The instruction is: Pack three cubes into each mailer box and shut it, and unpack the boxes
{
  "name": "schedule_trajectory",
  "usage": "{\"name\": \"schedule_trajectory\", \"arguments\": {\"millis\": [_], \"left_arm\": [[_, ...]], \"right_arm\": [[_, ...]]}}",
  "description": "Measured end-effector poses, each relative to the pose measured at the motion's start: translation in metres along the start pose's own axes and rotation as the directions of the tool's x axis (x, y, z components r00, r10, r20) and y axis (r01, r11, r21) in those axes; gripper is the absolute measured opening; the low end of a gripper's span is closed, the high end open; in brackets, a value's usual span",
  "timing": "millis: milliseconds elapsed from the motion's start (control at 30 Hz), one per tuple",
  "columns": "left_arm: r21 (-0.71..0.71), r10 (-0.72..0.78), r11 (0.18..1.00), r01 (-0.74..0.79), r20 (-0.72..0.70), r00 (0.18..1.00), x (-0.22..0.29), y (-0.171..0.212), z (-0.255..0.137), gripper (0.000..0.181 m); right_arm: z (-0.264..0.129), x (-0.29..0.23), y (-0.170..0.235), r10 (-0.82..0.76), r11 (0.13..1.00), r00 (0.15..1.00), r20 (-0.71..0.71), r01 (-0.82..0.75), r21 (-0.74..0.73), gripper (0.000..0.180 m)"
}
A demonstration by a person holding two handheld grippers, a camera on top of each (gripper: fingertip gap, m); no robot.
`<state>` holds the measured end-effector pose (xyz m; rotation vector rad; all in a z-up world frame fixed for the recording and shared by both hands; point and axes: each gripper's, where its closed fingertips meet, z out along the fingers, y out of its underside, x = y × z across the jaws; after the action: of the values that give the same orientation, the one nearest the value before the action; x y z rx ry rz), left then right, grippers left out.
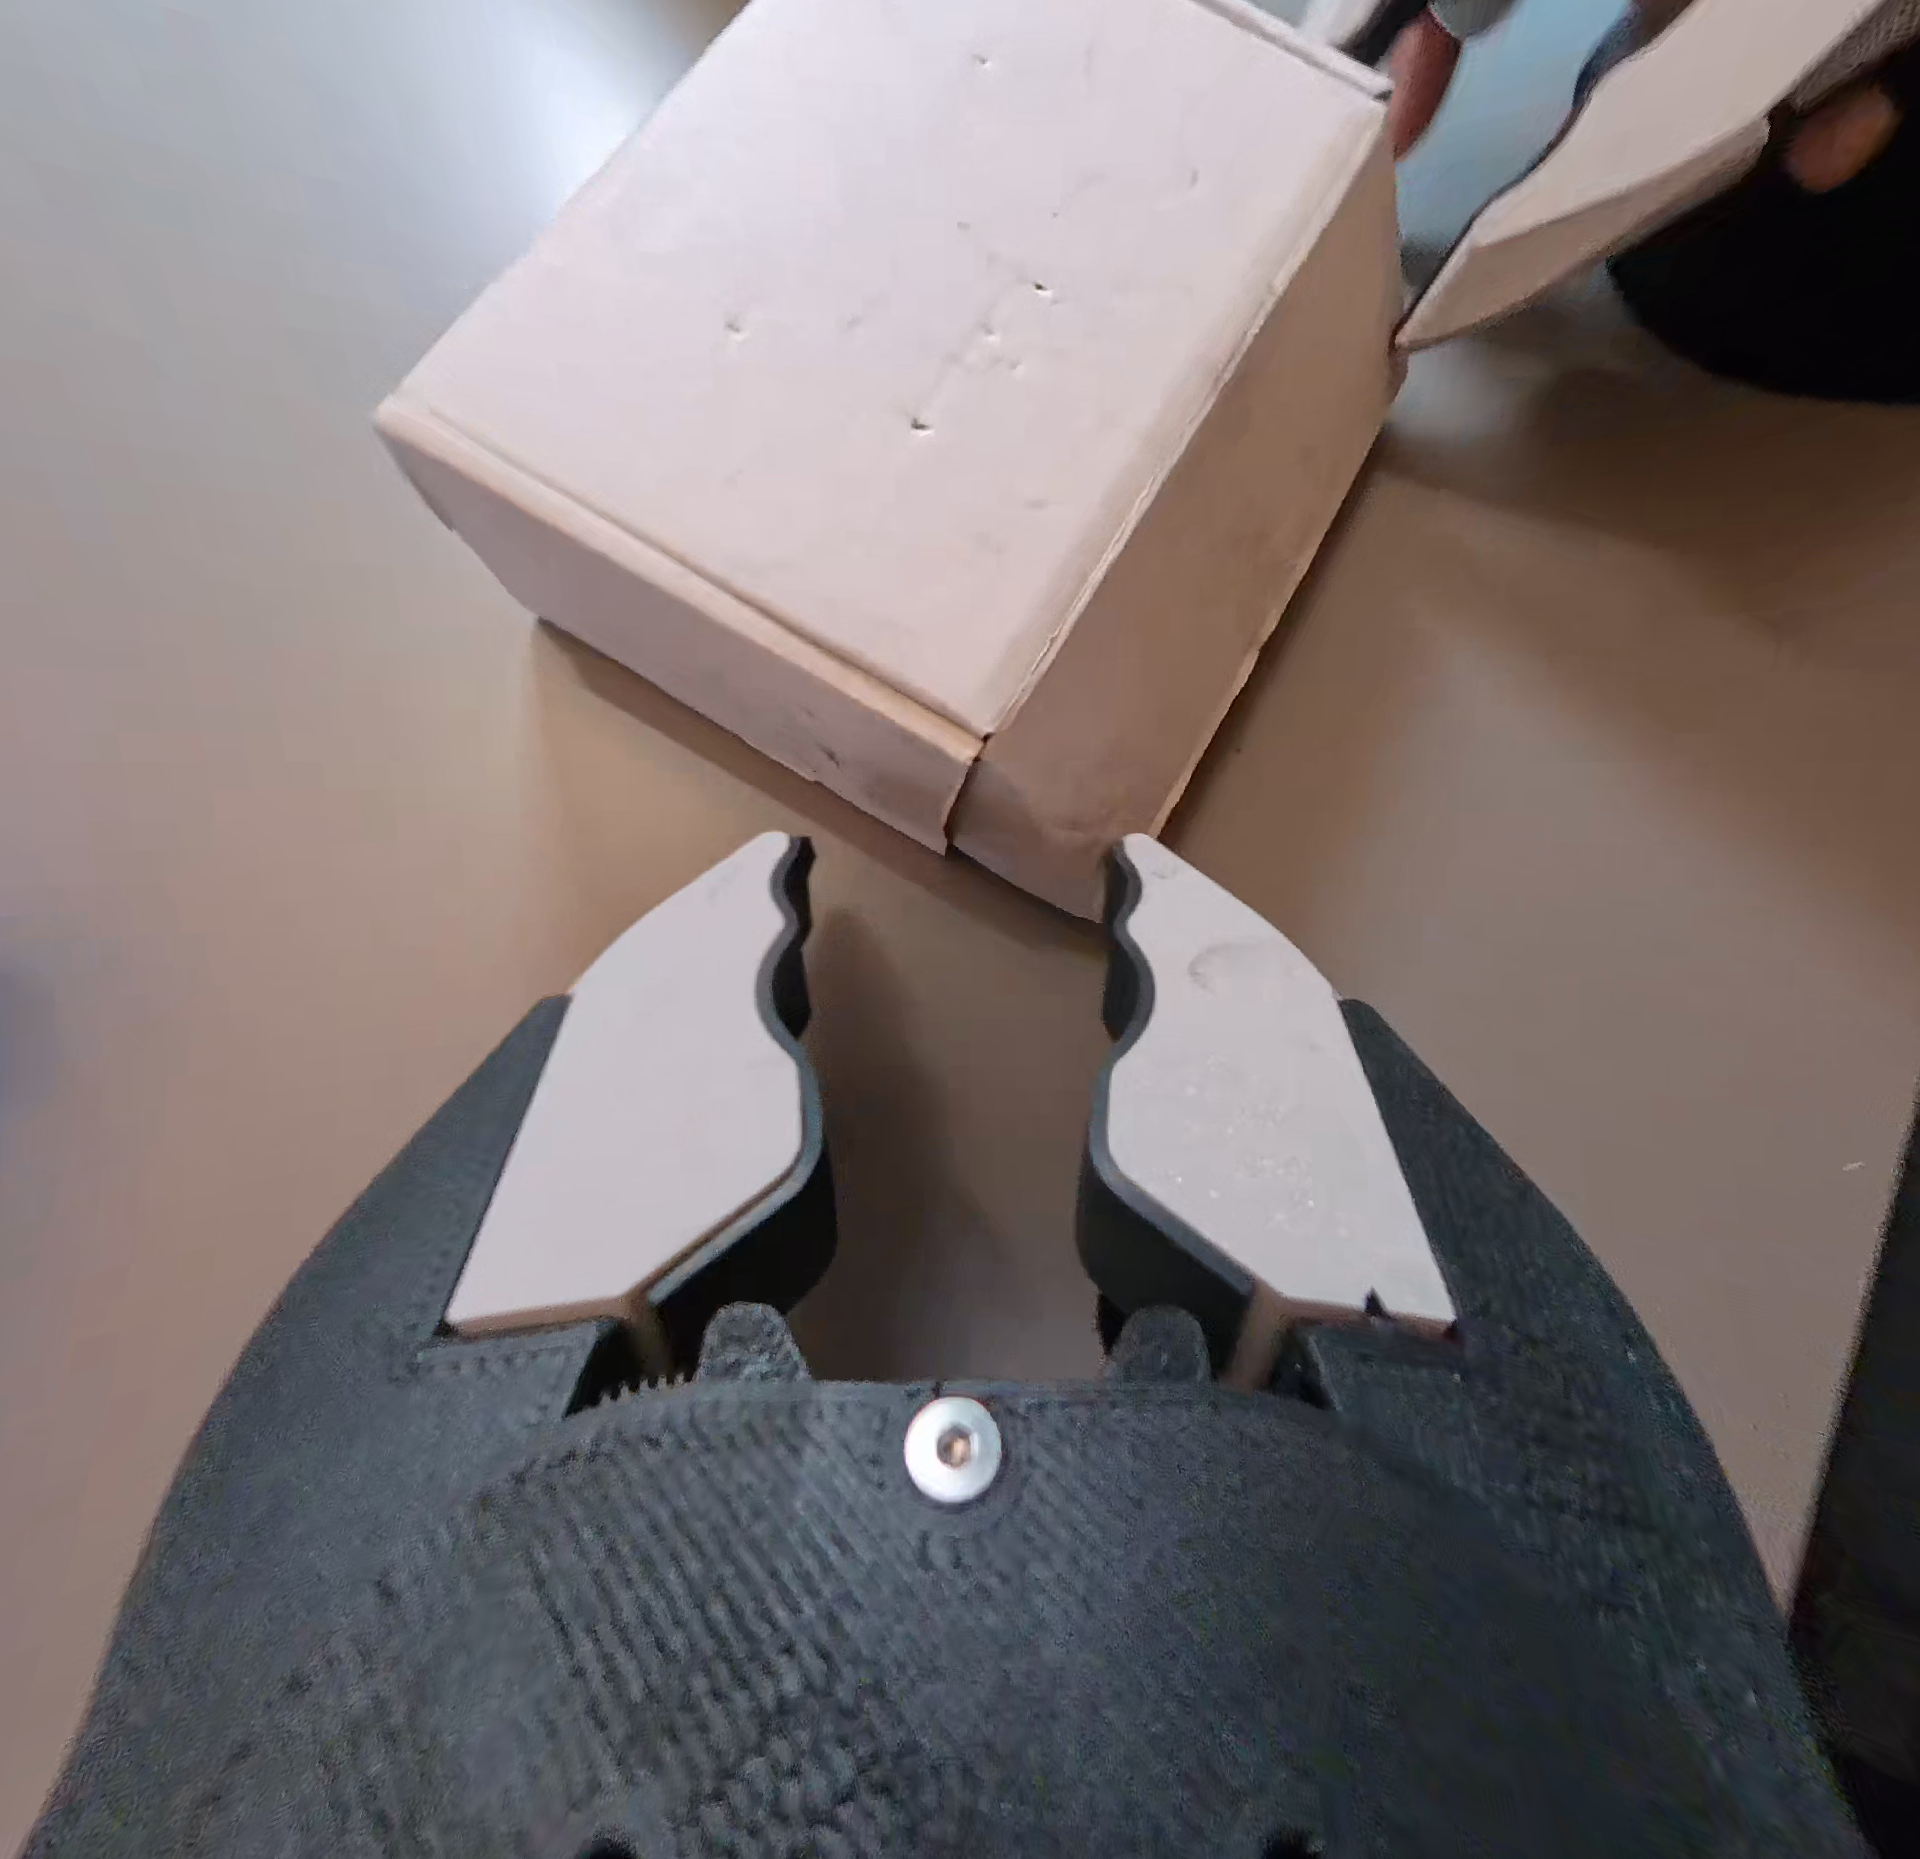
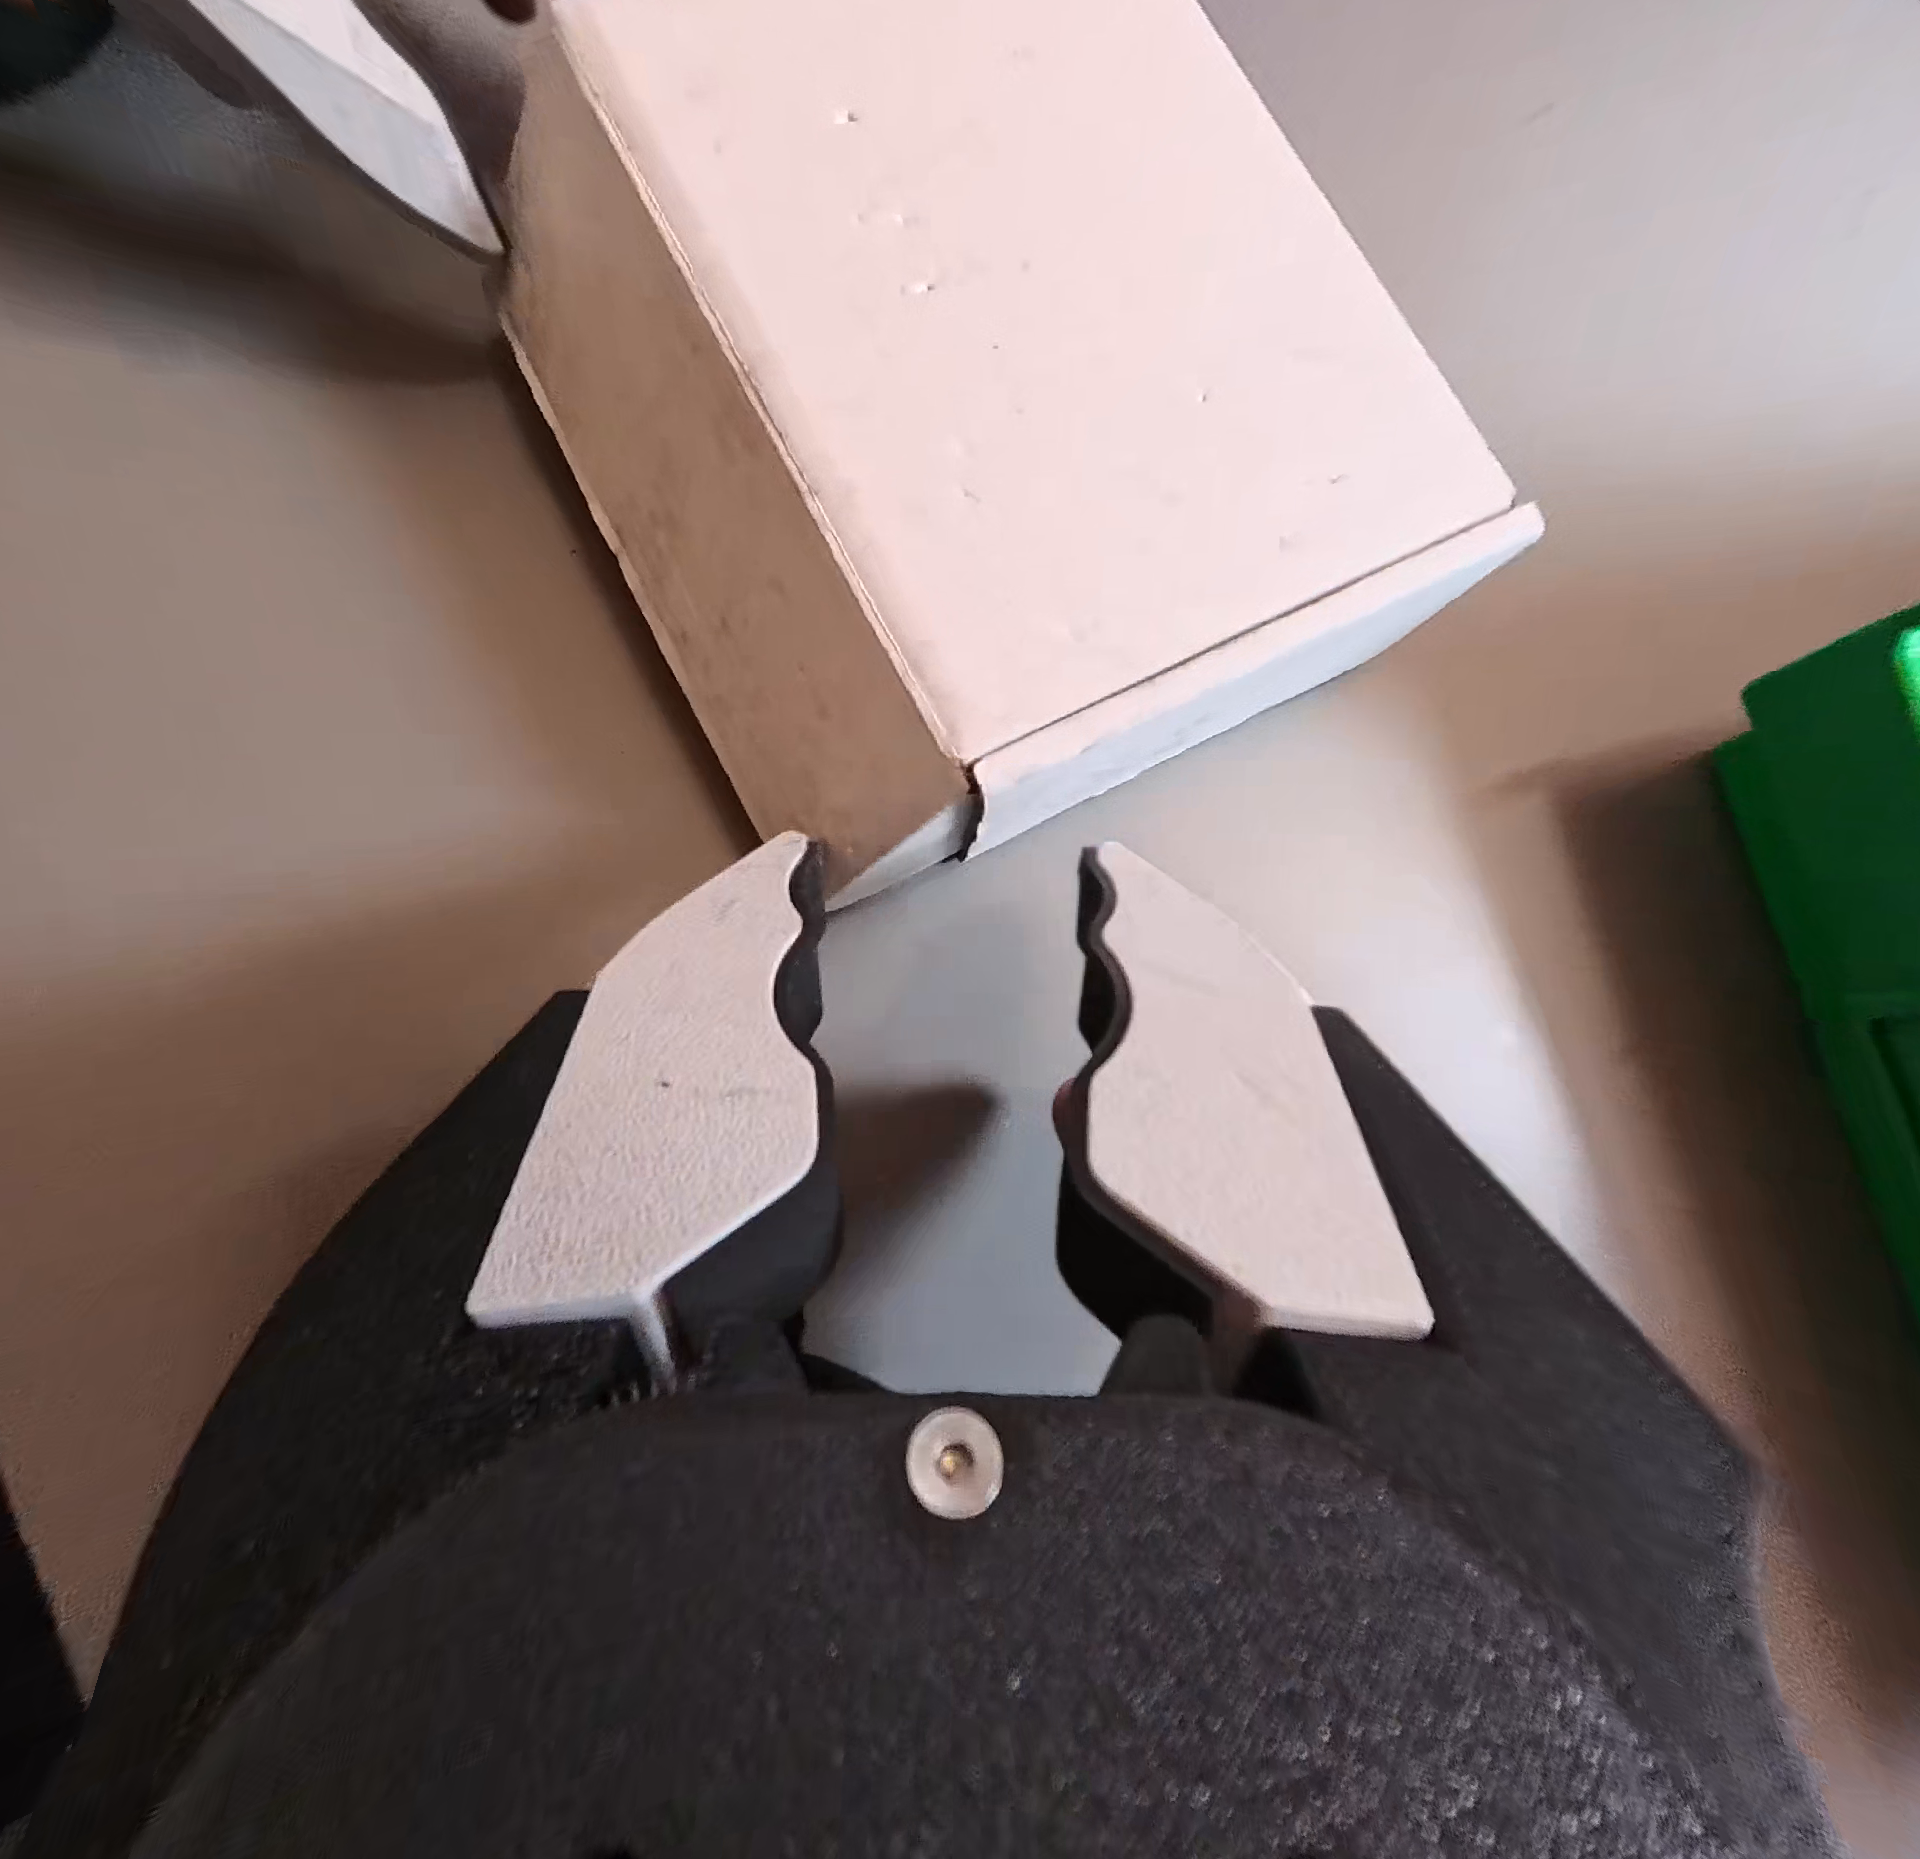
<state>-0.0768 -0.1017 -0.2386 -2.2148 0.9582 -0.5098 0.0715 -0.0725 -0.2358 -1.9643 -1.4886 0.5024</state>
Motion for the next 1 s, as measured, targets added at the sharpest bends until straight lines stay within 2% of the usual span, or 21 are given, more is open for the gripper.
{"name": "schedule_trajectory", "arguments": {"millis": [33,100,200,267,533,800,933,1000], "left_arm": [[-0.003,0.047,0.999,-0.047,0.000,0.999,-0.001,0.000,0.003,0.060],[-0.010,0.096,0.995,-0.096,-0.013,0.995,-0.005,-0.001,0.010,0.070],[0.001,0.114,0.993,-0.115,-0.077,0.990,-0.008,-0.005,0.018,0.073],[0.014,0.134,0.991,-0.134,-0.097,0.986,-0.010,-0.006,0.024,0.064],[0.039,0.292,0.955,-0.295,0.068,0.954,-0.035,-0.013,0.033,0.043],[0.037,0.271,0.961,-0.274,0.077,0.960,-0.037,-0.013,0.033,0.042],[0.049,0.192,0.979,-0.196,0.069,0.979,-0.037,-0.015,0.033,0.045],[0.082,0.201,0.975,-0.208,0.087,0.976,-0.035,-0.019,0.028,0.057]], "right_arm": [[0.001,0.001,-0.001,-0.028,1.000,1.000,0.012,0.028,0.006,0.049],[0.005,0.004,-0.002,-0.067,0.998,0.997,0.042,0.067,0.009,0.055],[0.011,0.006,-0.004,-0.149,0.989,0.984,0.095,0.146,0.041,0.055],[0.014,0.009,-0.007,-0.161,0.986,0.982,0.103,0.155,0.059,0.052],[0.024,0.026,-0.013,-0.262,0.958,0.965,-0.031,0.264,0.114,0.037],[0.025,0.029,-0.013,-0.273,0.952,0.951,-0.147,0.289,0.103,0.030],[0.022,0.027,-0.010,-0.234,0.969,0.965,-0.121,0.242,0.056,0.032],[0.015,0.027,-0.011,-0.258,0.966,0.960,-0.108,0.259,-0.006,0.049]]}}
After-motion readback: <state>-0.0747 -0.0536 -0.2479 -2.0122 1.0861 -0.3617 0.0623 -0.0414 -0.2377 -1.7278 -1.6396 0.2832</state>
